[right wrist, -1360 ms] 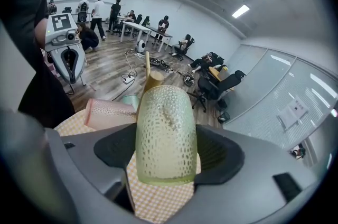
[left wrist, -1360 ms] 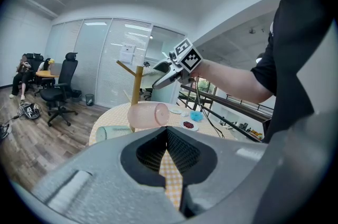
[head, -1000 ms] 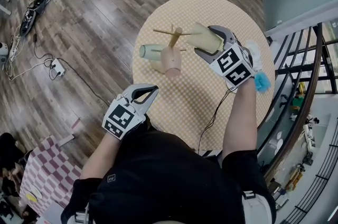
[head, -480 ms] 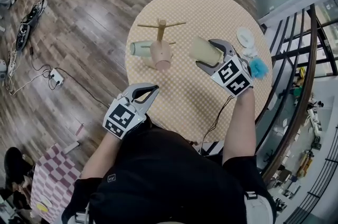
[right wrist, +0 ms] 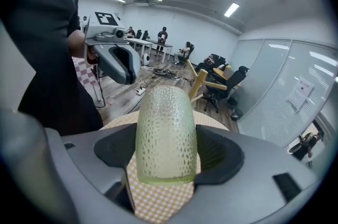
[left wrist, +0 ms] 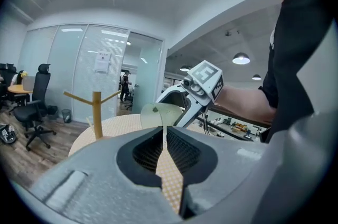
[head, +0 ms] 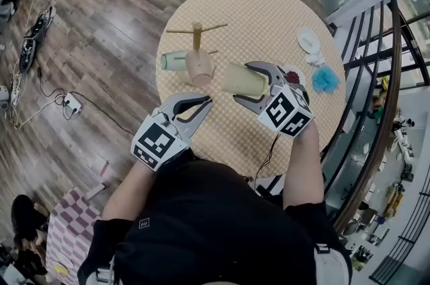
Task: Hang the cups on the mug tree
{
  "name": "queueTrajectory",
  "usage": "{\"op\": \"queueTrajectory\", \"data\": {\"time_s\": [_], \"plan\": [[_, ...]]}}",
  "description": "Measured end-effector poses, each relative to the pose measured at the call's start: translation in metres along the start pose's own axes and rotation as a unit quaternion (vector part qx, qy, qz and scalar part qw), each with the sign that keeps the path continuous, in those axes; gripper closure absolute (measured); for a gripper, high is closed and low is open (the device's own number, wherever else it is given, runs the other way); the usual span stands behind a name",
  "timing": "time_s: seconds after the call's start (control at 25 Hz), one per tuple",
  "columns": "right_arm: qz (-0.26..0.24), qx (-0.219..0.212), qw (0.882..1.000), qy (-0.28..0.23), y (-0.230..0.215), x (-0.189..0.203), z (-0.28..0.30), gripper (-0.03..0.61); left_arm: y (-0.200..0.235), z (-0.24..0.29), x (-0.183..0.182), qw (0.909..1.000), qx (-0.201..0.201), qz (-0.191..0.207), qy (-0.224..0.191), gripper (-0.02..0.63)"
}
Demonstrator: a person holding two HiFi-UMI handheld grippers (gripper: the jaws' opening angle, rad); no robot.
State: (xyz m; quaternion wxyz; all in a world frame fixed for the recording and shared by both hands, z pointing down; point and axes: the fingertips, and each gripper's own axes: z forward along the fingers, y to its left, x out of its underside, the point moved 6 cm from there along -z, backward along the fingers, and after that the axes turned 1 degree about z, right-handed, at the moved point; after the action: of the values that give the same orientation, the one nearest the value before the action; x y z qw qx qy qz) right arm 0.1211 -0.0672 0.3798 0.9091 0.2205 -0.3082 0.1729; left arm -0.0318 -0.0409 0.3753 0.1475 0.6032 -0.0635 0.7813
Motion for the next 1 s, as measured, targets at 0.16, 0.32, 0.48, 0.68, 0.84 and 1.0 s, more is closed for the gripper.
{"op": "queueTrajectory", "data": {"time_s": [0.16,0.32,0.48,0.68,0.84,1.0], "plan": [[-0.028,-0.02,0.999,-0.019,0.012,-0.016,-0.005,0.232,-0.001,0.009,-0.015,0.9994,0.024,0.023,0.0,0.599],[-0.044,-0.023,0.999,-0.022,0.016,-0.024,-0.008,0.23,-0.006,0.015,-0.022,0.9982,0.049,0.035,0.0,0.577],[-0.051,-0.022,0.998,-0.02,0.017,-0.025,-0.009,0.23,-0.009,0.018,-0.026,0.9974,0.065,0.029,-0.006,0.575],[-0.075,-0.015,0.997,0.003,0.018,-0.026,-0.008,0.232,-0.013,0.02,-0.029,0.996,0.078,0.044,-0.003,0.577],[-0.082,-0.012,0.997,0.006,0.018,-0.026,-0.005,0.233,-0.014,0.02,-0.028,0.9956,0.081,0.046,-0.007,0.588],[-0.078,-0.016,0.997,0.0,0.02,-0.025,-0.006,0.235,-0.013,0.019,-0.027,0.995,0.092,0.036,-0.013,0.588]]}}
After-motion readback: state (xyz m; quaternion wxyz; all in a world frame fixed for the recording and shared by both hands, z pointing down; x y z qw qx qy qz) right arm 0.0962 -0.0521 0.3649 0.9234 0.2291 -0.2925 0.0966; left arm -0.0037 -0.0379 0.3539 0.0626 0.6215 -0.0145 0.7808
